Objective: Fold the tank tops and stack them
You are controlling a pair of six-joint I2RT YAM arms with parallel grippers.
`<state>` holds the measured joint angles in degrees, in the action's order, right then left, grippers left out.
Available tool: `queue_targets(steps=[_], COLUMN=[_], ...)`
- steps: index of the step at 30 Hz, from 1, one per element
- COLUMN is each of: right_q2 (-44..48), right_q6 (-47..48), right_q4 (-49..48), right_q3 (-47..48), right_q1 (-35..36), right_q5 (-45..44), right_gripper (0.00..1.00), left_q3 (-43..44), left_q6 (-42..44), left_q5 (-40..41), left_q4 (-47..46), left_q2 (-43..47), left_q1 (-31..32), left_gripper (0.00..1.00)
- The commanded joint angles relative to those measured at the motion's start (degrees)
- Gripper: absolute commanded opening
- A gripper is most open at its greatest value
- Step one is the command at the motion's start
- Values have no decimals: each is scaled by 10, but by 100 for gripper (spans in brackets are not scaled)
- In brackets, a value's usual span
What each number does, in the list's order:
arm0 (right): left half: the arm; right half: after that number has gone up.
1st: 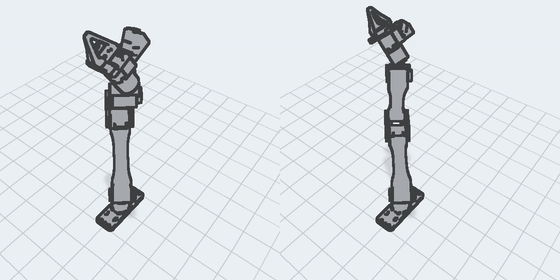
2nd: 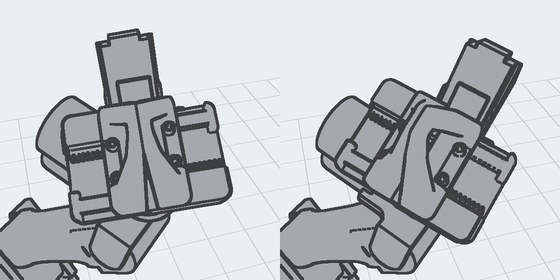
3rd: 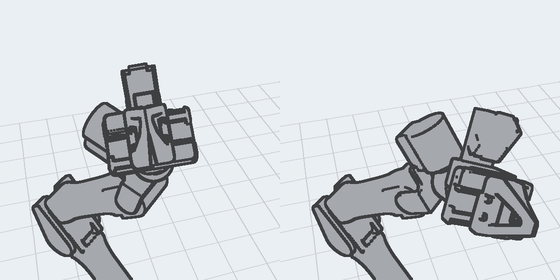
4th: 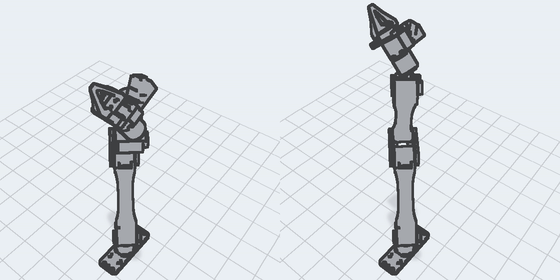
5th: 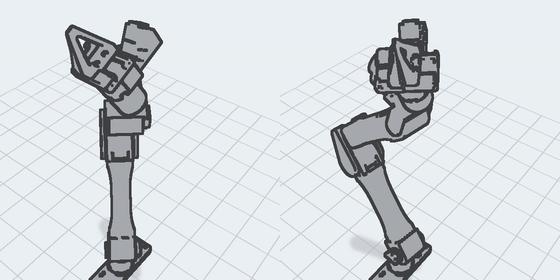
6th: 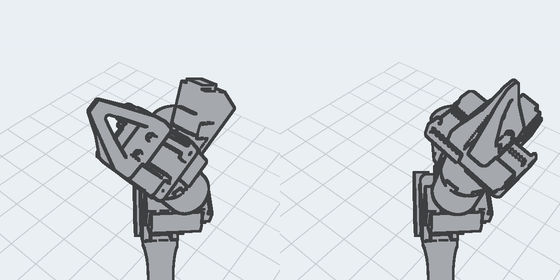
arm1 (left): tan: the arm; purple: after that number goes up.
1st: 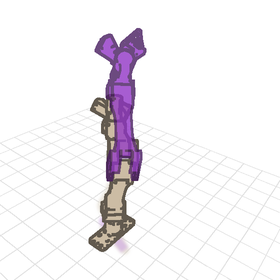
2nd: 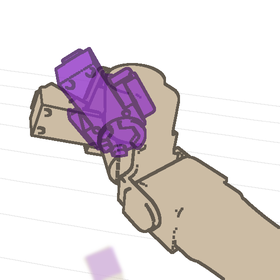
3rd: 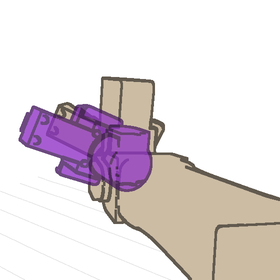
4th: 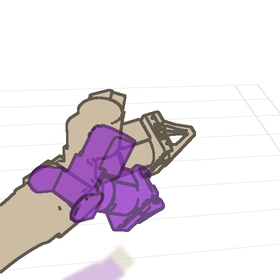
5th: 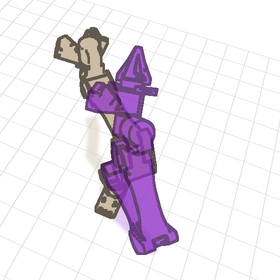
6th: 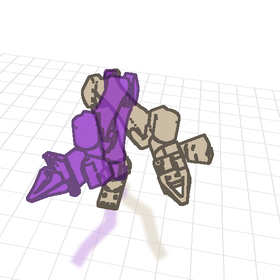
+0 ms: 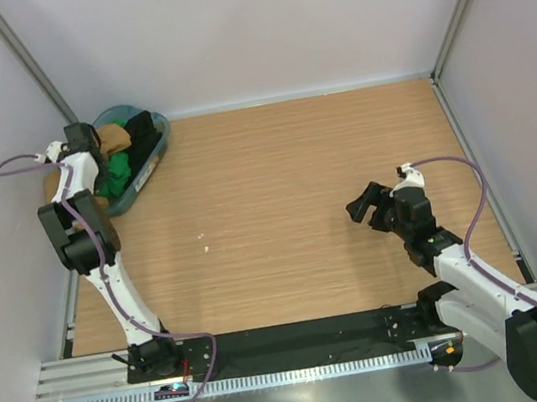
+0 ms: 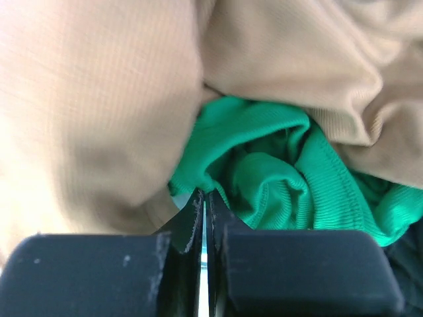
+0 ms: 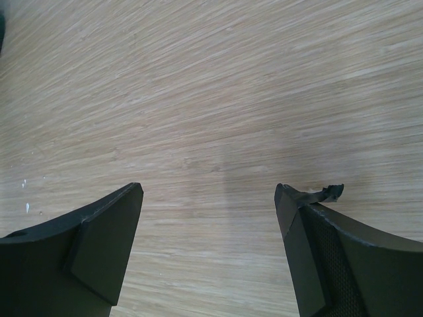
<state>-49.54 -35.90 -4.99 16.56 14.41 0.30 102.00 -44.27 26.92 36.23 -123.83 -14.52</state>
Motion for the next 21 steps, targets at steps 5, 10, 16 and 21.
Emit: queue_targets(steps=[5, 10, 16, 21], right_q2=[-20, -22, -16, -16], right_q6=[12, 14, 16, 17], right_q4=[-33, -34, -36, -35], right_q3=[10, 9, 8, 8], right_q1=[6, 11, 16, 18], right_q5=[10, 7, 0, 0], right_gripper=[88, 88, 88, 87], left_q3=[-37, -61, -54, -41], left_q6=[-14, -32, -44, -36], left_q5=[-20, -38, -47, -27], left_q4=[-84, -122, -128, -160], left_q2=[159, 218, 287, 399], left_q1=[12, 30, 56, 123], left_gripper=[0, 0, 0, 0])
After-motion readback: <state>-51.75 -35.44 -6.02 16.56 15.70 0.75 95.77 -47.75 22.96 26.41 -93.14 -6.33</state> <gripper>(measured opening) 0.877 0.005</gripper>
